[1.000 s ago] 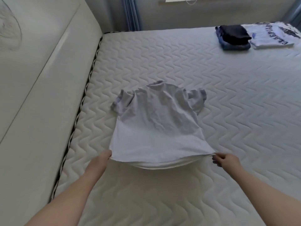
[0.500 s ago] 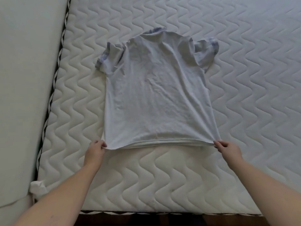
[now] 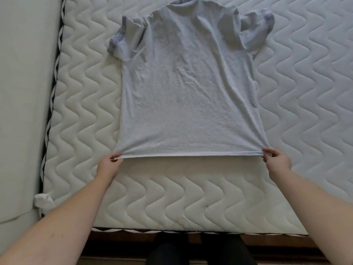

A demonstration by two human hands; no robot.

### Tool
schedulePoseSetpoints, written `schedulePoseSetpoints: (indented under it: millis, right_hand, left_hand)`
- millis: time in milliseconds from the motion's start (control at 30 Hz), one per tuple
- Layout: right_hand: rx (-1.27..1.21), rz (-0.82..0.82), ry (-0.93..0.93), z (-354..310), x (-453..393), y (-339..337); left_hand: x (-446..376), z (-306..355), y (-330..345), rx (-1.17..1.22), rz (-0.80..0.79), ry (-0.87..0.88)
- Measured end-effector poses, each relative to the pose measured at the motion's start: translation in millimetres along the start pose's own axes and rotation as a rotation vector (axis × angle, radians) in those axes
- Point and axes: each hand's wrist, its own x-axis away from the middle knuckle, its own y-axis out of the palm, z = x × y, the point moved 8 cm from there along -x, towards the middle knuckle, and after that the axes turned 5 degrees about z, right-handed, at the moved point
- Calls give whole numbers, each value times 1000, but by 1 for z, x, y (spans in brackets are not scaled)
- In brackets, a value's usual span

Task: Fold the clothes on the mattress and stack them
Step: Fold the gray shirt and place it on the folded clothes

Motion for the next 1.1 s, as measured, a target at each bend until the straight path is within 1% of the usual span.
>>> schedulePoseSetpoints:
  millis: [67,100,200,267,300,367,533,633,767,1100]
  right_hand:
    - [-42,-47,71,2,1,9]
    - [-89,-71,125,3,3,14]
    - [-292,-113,297,8,10,25]
    - [-332,-148,368,12,13,31]
    - [-325,-176,393,14,15,35]
    - [-317,-202,419,18,19,40]
    - [-353,-163,394,25,19,36]
    - [-364,-155,422,32,29,26]
    - [-297,-143,433,42,43,7]
    - [-95,-153,496,113,66,-33]
  left_hand:
    - [-3,-5,8,96,-14,-59]
    - [-4,-8,10,145,5,-85]
    - [-3,-16,16,349,56,-173]
    - [-2,-21,28,483,14,-278]
    - [-2,-23,35,507,-17,-325]
    - [-2,-27,45,526,-60,-381]
    - [3,-28,52,681,-26,-431]
    - [9,-28,51,785,-30,-464]
    - [24,-38,46,774,-45,-493]
    - [82,-108,35,519,-54,-527]
